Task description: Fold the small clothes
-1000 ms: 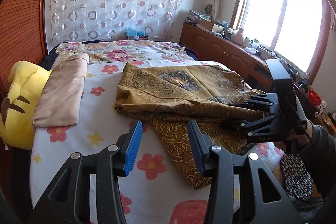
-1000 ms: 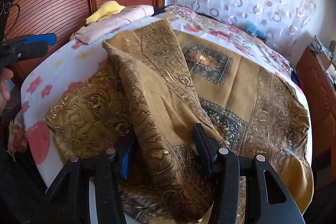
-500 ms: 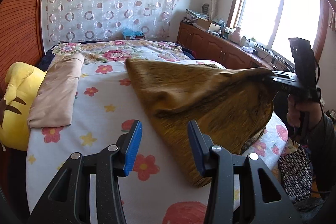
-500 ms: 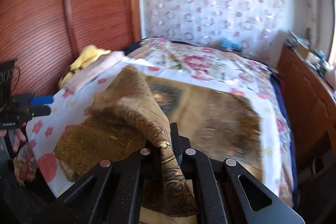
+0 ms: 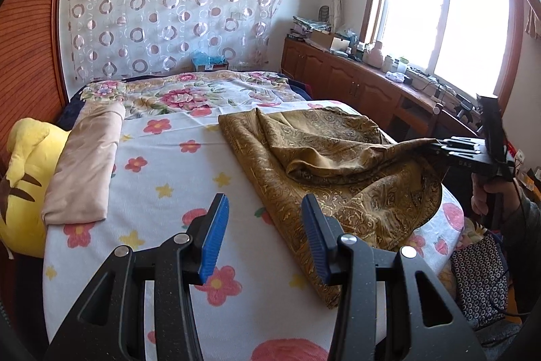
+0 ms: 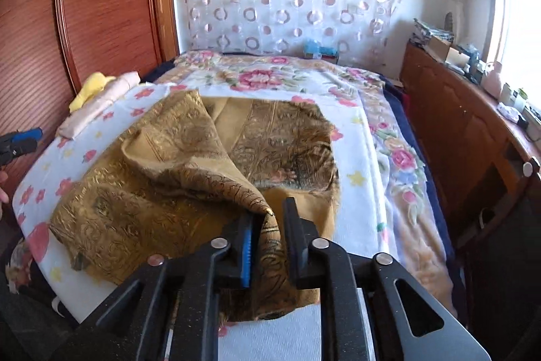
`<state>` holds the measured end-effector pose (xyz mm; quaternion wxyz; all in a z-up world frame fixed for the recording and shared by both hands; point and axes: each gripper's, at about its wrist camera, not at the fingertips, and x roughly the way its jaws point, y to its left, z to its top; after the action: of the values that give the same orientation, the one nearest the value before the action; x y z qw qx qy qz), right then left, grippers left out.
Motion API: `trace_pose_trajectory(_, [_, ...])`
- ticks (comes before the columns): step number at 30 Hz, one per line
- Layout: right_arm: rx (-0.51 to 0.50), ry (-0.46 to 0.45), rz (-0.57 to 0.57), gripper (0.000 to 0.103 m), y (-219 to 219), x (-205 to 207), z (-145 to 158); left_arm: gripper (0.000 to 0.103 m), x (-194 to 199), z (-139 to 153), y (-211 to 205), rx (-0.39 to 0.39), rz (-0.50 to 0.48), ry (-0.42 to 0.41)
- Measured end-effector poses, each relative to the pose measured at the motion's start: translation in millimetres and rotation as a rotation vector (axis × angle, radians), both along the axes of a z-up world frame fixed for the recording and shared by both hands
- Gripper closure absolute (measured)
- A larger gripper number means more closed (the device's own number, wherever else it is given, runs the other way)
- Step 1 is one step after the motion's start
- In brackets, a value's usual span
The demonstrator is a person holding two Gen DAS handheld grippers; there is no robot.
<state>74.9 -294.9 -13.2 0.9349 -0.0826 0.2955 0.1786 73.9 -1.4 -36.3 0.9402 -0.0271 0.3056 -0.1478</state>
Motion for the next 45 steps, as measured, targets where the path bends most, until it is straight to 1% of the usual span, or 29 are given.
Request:
trace_pose_trajectory(1, [0.003,-0.011,0.002,0.08,2,-9,6,0.057,1,1,-1,0.004,-0.001,-0.002])
trace_pose_trajectory(2, [-0.002,-0.022,0.007,0.077,5,-12,9,0.057,2,2,-2,0.008,-0.002,-0.004])
trace_pose_trajectory(4, [-0.008,-0.047,0.028,0.068,10,-19,12,0.057,2,4,-6,0.014,-0.004,-0.009])
trace_pose_trajectory(7, [-0.003,-0.072,0.064,0.064,18,-21,17,0.057,2,6,-9,0.016,-0.007,-0.013])
trace_pose_trajectory(12, [0.028,-0.07,0.136,0.062,41,-15,18,0.057,4,5,-13,0.026,-0.012,-0.009])
trace_pose_trajectory(17, [0.004,-0.069,0.215,0.062,73,2,15,0.057,18,2,-14,0.05,-0.017,0.012])
trace_pose_trajectory(22, [-0.043,-0.019,0.282,0.062,105,33,-1,0.057,33,-4,-11,0.044,-0.016,0.026])
trace_pose_trajectory(27, [-0.085,0.047,0.362,0.062,123,52,-7,0.057,47,-15,-11,0.04,-0.022,0.052])
trace_pose_trajectory(29, [-0.1,0.077,0.387,0.062,130,62,-14,0.057,52,-19,-11,0.04,-0.025,0.061])
trace_pose_trajectory(34, [-0.143,0.169,0.428,0.062,137,82,-33,0.056,65,-35,-6,0.022,-0.027,0.098])
trace_pose_trajectory(38, [-0.213,0.207,0.448,0.062,146,93,-45,0.056,71,-41,-6,0.022,-0.031,0.12])
trace_pose_trajectory(41, [-0.196,0.227,0.46,0.062,144,104,-45,0.056,74,-42,-5,0.019,-0.03,0.126])
trace_pose_trajectory(42, [-0.195,0.226,0.458,0.072,143,107,-44,0.056,74,-41,-5,0.018,-0.03,0.126])
trace_pose_trajectory(43, [-0.196,0.222,0.453,0.086,140,111,-42,0.056,75,-41,-6,0.016,-0.031,0.127])
trace_pose_trajectory(44, [-0.193,0.217,0.445,0.093,137,115,-41,0.056,75,-41,-6,0.018,-0.032,0.127])
trace_pose_trajectory(45, [-0.189,0.206,0.433,0.096,133,115,-37,0.056,77,-41,-6,0.018,-0.034,0.126])
